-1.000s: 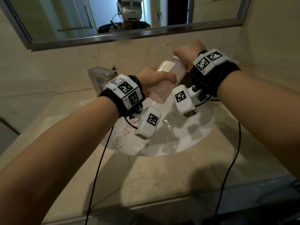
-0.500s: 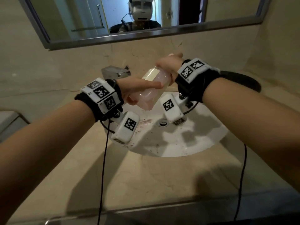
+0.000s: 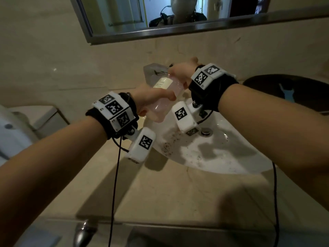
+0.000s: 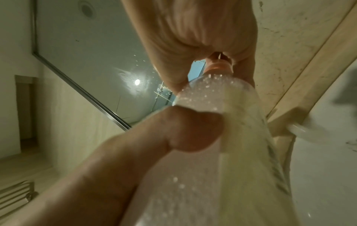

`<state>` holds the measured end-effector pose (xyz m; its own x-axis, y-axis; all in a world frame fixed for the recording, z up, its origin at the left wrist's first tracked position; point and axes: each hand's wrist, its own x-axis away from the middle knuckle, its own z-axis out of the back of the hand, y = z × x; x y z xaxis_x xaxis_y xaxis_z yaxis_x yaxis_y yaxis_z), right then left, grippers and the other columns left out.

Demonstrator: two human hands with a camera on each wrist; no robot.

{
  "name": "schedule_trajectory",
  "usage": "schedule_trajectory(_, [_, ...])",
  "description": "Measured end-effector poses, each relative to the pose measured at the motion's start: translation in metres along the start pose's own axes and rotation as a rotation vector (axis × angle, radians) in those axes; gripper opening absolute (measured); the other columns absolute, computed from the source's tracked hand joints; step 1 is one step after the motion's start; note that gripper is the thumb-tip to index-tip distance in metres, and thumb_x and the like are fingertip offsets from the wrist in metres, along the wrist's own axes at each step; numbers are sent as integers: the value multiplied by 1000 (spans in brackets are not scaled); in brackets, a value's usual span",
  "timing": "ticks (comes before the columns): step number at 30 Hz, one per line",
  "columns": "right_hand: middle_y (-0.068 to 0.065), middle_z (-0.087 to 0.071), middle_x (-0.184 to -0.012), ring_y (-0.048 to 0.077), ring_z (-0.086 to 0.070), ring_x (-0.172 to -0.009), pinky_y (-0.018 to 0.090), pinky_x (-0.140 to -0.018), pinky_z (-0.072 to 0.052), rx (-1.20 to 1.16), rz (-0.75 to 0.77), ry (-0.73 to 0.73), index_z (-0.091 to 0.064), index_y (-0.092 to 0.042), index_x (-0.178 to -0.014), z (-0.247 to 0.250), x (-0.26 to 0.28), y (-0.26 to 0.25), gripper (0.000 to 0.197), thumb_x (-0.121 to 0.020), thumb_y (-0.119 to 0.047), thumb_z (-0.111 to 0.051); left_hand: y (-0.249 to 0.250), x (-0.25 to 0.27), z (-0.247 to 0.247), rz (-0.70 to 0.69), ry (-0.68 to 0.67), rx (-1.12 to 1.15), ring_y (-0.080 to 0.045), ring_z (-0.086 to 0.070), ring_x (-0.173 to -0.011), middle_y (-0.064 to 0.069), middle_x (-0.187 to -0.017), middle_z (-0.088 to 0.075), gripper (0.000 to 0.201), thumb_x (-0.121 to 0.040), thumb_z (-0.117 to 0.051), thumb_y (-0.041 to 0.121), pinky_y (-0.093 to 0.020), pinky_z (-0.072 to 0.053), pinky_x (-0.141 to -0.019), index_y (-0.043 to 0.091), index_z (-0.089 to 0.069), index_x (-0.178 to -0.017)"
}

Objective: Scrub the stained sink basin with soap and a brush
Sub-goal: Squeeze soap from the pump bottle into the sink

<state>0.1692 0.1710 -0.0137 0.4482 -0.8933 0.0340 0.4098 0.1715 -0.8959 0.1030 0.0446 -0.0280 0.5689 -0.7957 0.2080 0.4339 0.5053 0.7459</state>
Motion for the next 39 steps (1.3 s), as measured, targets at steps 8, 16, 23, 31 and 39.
schedule_trajectory(8, [13,-49,-131,25,-57,-113,31,-88,-52,-3,-26,72,-22,-5,-139,7,-4,1,68,-86,-24,-60,5,-8,-2,21,-59,-65,-3,-41,-24,3,-64,-54,49,-62,-69,52,-7,-28,-34,19,-55,-95])
schedule_trajectory(16, [12,-50,-128,26,-60,-108,38,-88,-54,-101,-33,106,-17,-4,-140,23,-9,-7,82,-76,-22,-66,32,-5,3,-71,-2,-151,-13,-45,-51,0,-77,-58,60,-63,-68,53,-13,-30,-40,17,-57,-109])
schedule_trajectory(23, [12,-55,-127,29,-61,-108,43,-90,-53,-128,-94,217,-42,-5,-134,96,-40,35,79,-63,-27,-70,88,-19,-54,-172,-22,-123,-13,-53,-62,0,-83,-61,56,-69,-69,50,-14,-37,-41,13,-56,-110])
schedule_trajectory(31, [9,-65,-111,21,-67,-90,33,-79,-57,-27,-154,276,-59,-5,-116,94,-32,43,50,-68,-17,-70,76,-30,-70,-144,-8,-51,-10,-53,-55,3,-72,-58,53,-68,-73,44,-7,-34,-34,12,-60,-108])
schedule_trajectory(39, [11,-53,-132,23,-55,-119,8,-41,-45,8,-44,243,-52,-3,-126,112,-32,48,40,-88,-15,-54,89,-41,-86,-126,6,43,-13,-59,-56,-1,-79,-64,54,-61,-77,40,-10,-37,-35,9,-62,-102])
